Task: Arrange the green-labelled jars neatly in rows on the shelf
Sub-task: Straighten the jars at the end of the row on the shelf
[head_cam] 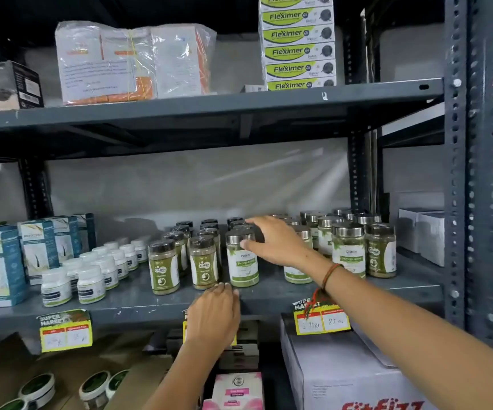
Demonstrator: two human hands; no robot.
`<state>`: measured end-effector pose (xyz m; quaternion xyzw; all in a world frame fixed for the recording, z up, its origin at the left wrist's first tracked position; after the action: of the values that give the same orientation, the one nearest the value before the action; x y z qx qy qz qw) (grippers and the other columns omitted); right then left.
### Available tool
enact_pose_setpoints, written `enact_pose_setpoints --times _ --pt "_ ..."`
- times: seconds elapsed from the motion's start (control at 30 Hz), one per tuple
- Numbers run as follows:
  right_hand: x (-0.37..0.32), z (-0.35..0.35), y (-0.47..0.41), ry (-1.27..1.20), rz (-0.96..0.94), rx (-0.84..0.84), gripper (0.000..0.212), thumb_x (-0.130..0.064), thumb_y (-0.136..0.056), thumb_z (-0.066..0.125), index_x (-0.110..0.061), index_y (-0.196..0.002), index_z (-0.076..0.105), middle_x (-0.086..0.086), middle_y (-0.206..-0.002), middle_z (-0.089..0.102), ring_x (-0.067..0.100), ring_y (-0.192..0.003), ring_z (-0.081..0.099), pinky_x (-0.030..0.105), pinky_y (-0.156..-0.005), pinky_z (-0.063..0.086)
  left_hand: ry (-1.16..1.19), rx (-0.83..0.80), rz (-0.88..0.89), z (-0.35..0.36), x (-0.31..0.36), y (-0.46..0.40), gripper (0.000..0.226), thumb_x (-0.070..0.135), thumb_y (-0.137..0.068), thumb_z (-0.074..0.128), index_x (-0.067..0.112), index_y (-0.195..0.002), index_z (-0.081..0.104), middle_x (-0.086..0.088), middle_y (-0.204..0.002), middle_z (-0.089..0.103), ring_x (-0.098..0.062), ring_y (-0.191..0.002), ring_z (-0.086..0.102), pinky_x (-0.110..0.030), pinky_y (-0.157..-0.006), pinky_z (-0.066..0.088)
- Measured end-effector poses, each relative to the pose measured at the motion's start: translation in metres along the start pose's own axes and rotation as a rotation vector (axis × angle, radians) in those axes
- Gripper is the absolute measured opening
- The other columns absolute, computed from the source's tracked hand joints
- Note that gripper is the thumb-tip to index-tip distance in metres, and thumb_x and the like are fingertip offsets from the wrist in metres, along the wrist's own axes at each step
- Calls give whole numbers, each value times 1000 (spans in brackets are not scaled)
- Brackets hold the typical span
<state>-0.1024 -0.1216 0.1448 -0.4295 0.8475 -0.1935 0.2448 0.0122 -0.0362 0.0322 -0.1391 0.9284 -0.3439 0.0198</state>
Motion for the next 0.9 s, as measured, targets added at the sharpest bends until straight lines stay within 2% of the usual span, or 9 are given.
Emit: enact_pose_setpoints --times 0.1,0.17,0.27,0.4,0.6,0.7,0.9 --pt "0 9 -18 57 17 -43 70 -51 -91 57 -15 -149 41 10 -149 47 28 -136 45 40 -108 38 49 24 -21 12 -3 -2 46 36 -98 22 18 -105 64 0 -109 69 -16 -101 62 -29 -81 46" --pt "2 15 -29 100 47 -74 77 -60 -88 56 -14 -147 41 13 -145 51 32 -132 49 44 -105 43 47 34 -6 21 -3 0 50 36 -97 26 12 -108 68 -6 -110 71 -19 -104 64 -32 -89 48" --pt "2 22 -40 138 83 -111 90 -75 -78 53 -13 -143 46 12 -140 56 35 -127 54 49 -101 47 21 126 3 27 -6 3 45 33 -96 36 8 -106 71 -9 -108 72 -21 -103 66 -35 -92 49" --pt "6 28 -49 129 99 -137 80 -78 -70 57 -15 -118 63 6 -110 69 31 -105 64 45 -88 54 34 136 11 28 -5 3 42 32 -96 39 8 -105 72 -8 -107 72 -19 -103 66 -35 -94 48" --pt "4 22 -46 80 100 -87 67 -77 -64 65 -16 -92 66 -1 -85 68 24 -86 65 38 -75 54 27 138 4 28 -4 5 43 31 -96 38 7 -105 71 -10 -107 72 -21 -104 66 -37 -94 48" --pt "0 13 -38 82 78 -37 82 -84 -54 58 -17 -101 69 -2 -93 72 23 -90 66 41 -83 55 43 124 3 27 -3 6 44 31 -97 36 6 -106 71 -11 -108 72 -23 -104 65 -38 -93 49" --pt "0 -27 -5 25 90 22 85 -80 -60 62 -10 -107 71 3 -100 76 22 -97 70 42 -89 55 37 101 -9 25 -1 7 48 30 -97 32 4 -104 71 -13 -106 72 -25 -103 66 -38 -93 49"
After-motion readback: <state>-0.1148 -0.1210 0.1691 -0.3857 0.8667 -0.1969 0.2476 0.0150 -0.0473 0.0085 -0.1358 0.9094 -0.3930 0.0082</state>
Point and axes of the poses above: each hand's wrist, its own y-axis away from the middle knuckle, its own z-axis out of the palm, x = y × z, the point moved 5 cm from there along -y, towards the middle knuckle
